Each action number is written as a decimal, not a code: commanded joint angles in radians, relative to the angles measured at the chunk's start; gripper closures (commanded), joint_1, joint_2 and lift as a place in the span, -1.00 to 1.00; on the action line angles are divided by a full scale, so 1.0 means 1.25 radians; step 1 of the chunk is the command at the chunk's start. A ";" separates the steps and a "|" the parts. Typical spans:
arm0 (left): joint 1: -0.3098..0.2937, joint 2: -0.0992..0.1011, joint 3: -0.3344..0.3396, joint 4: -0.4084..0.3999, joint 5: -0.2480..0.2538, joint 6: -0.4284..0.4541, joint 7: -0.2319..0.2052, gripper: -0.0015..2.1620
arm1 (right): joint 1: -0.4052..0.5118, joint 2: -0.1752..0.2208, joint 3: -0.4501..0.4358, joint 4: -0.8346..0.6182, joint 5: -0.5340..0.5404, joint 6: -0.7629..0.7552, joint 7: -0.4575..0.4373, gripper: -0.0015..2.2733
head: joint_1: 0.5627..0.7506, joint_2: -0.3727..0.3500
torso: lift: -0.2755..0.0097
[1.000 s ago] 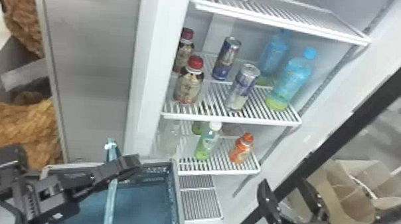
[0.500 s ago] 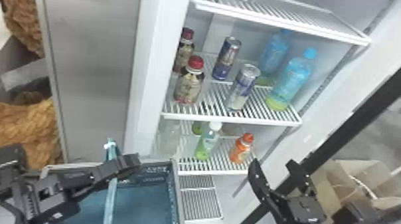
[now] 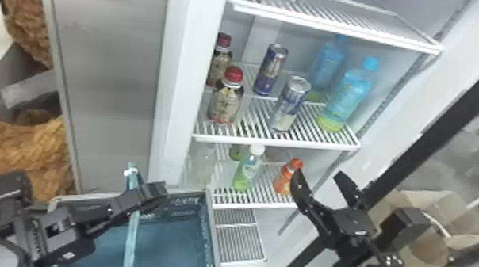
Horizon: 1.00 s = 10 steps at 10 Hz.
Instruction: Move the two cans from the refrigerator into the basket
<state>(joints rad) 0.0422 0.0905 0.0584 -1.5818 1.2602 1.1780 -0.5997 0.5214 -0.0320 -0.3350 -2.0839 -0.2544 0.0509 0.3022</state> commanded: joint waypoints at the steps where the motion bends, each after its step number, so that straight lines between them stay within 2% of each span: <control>1: 0.002 0.000 0.001 0.000 0.000 0.000 0.000 0.10 | -0.040 -0.003 0.000 0.013 0.010 0.012 -0.002 -0.90 | 0.41 -0.94 | 0.72; 4: 0.004 0.001 0.001 0.000 0.003 0.000 0.000 0.10 | -0.127 -0.015 0.008 0.054 0.030 0.055 -0.006 -0.90 | 0.41 -0.94 | 0.72; 8: 0.004 0.000 -0.002 0.000 0.005 0.000 0.001 0.10 | -0.242 -0.041 0.056 0.141 0.031 0.091 -0.007 -0.90 | 0.41 -0.94 | 0.72; 10: 0.002 0.001 -0.002 0.000 0.005 0.000 0.002 0.10 | -0.292 -0.042 0.064 0.180 0.046 0.095 -0.010 -0.90 | 0.41 -0.94 | 0.72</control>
<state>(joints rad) 0.0465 0.0920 0.0559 -1.5818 1.2663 1.1780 -0.5967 0.1738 -0.0844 -0.2570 -1.8739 -0.2034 0.1666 0.2898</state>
